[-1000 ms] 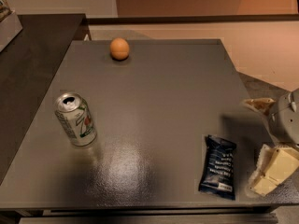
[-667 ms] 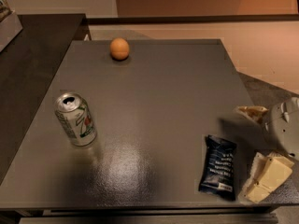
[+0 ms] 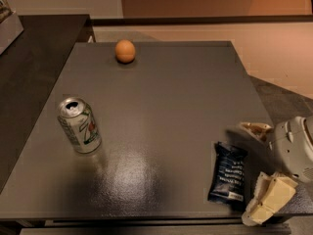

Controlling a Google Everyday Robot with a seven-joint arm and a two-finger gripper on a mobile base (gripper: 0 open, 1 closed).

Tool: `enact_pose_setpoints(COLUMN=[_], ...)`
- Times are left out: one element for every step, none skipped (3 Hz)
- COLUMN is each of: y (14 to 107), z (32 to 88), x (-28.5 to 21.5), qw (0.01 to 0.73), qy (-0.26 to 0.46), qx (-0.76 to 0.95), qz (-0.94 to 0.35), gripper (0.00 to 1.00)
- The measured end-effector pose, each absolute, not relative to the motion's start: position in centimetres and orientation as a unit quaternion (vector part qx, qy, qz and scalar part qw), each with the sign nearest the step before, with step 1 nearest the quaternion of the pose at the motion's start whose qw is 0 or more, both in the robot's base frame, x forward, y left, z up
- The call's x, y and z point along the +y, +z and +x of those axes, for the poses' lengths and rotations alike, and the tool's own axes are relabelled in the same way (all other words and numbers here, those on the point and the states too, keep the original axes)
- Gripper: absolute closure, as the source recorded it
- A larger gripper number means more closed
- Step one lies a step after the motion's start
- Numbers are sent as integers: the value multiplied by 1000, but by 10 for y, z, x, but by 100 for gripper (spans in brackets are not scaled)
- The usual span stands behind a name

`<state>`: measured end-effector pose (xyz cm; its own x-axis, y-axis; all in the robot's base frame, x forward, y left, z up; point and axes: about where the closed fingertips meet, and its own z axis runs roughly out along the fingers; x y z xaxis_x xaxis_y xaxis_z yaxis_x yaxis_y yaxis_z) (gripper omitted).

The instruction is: Move rxbar blueberry near orange

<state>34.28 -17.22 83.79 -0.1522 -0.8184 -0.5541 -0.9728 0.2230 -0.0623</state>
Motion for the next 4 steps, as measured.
enact_pose_setpoints(y=[830,825,823,826], z=[340,339,339,340], x=[-169,-167,-168,-168], qw=[245,244,243,244], qy=[162,164,166,166], qx=[741,741,742,743], qz=[-603,-604,-602,-601], gripper=[0,18,41,64])
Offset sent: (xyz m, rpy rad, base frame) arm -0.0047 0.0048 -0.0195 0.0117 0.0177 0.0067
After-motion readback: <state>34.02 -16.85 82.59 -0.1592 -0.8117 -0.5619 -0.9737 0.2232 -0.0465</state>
